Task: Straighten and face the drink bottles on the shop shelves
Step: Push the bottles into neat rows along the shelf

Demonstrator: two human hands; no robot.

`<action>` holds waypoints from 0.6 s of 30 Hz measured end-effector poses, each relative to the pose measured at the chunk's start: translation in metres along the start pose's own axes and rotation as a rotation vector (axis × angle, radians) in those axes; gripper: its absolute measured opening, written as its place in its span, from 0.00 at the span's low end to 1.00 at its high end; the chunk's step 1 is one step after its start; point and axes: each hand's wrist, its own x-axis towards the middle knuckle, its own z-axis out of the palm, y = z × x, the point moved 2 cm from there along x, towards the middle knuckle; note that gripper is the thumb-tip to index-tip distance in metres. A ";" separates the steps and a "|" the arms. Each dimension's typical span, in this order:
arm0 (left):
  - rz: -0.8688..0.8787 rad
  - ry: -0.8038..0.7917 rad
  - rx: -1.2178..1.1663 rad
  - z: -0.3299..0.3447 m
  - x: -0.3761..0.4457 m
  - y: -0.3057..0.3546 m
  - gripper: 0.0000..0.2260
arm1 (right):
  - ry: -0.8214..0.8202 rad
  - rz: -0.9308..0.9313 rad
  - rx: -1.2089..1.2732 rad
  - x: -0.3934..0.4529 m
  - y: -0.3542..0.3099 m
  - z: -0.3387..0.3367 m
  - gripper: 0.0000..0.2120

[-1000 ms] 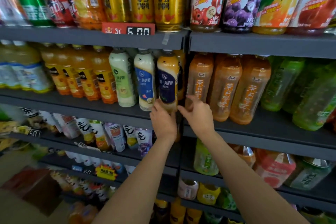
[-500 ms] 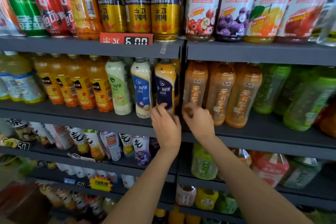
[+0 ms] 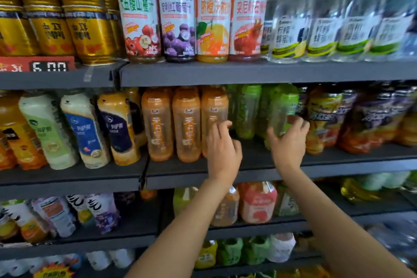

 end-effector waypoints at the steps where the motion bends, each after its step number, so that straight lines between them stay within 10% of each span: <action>1: 0.018 -0.019 0.005 0.011 0.000 0.006 0.16 | -0.033 0.024 -0.015 0.008 0.009 -0.004 0.26; 7: -0.202 -0.138 0.005 0.079 0.001 0.023 0.21 | -0.410 -0.011 -0.135 0.048 0.056 0.004 0.29; 18: -0.438 -0.027 -0.168 0.100 -0.011 0.026 0.20 | -0.536 -0.215 -0.022 0.035 0.053 0.022 0.19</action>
